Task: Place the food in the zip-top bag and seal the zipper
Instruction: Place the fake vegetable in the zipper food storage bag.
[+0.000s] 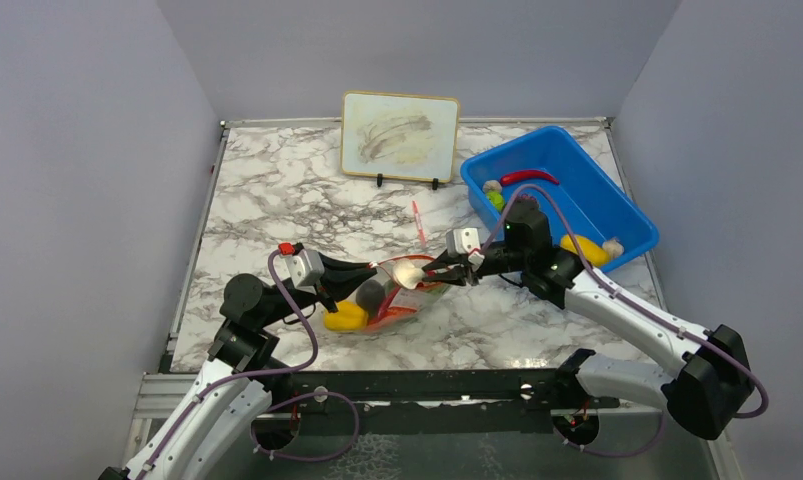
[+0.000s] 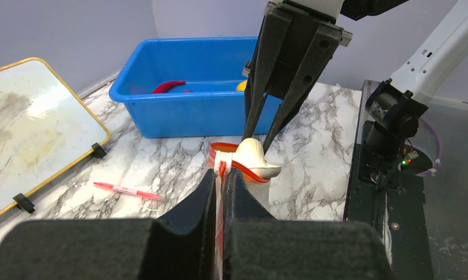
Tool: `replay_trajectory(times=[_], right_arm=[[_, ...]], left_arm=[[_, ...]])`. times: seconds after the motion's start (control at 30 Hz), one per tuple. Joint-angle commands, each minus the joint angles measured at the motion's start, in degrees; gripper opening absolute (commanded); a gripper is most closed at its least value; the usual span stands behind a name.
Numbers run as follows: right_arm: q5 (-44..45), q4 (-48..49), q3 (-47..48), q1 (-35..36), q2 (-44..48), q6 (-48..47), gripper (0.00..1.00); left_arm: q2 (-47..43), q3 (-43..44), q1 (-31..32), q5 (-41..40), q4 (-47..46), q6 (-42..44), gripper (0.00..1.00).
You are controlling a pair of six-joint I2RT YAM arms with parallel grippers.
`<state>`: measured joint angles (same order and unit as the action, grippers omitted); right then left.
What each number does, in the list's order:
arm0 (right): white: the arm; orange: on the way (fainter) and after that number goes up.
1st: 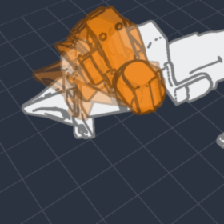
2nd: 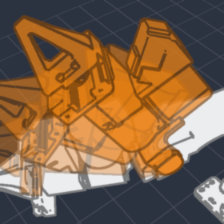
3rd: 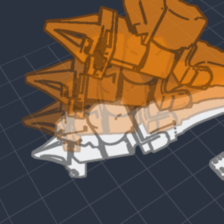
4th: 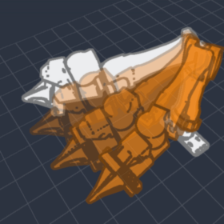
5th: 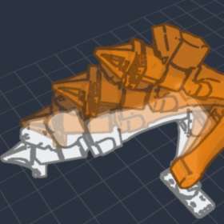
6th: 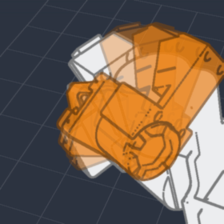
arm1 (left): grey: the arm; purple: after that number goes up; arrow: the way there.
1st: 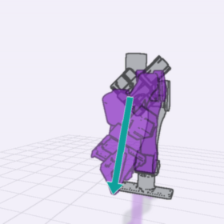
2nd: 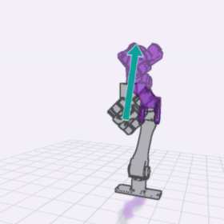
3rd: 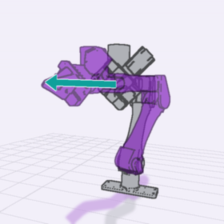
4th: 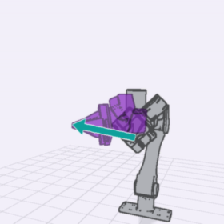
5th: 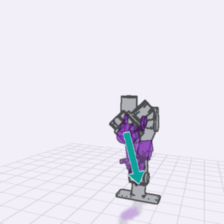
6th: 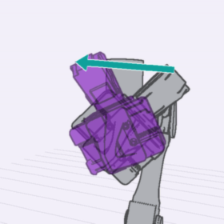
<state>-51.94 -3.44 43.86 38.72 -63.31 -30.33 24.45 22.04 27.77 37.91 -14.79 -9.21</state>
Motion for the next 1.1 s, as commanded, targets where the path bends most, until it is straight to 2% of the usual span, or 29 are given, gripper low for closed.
replay_trajectory(times=[0.0, 0.23, 0.43, 0.77, 1.07], right_arm=[[0.7, -0.9, 2.5, 1.4, -2.2, -1.2, 0.19], [5.4, 0.9, 5.4, 2.3, -5.3, 2.3, 0.19], [5.9, 4.2, 5.5, 3.0, -5.6, 4.6, 0.19], [8.2, 3.5, 7.2, 7.9, -10.9, 4.4, 0.2], [6.8, 3.7, 9.0, 11.4, -15.1, 3.3, 0.21]], left_arm=[[-0.1, 0.7, 0.2, -0.4, -1.2, 0.7, 0.0], [0.0, 0.6, 0.2, 0.4, -1.4, 0.6, 0.0], [0.2, 0.6, 0.2, 1.0, -1.7, 0.6, 0.0], [0.2, 0.6, 0.2, 1.2, -2.0, 0.5, 0.0], [0.3, 0.6, 0.2, 1.0, -1.9, 0.7, 0.0]])
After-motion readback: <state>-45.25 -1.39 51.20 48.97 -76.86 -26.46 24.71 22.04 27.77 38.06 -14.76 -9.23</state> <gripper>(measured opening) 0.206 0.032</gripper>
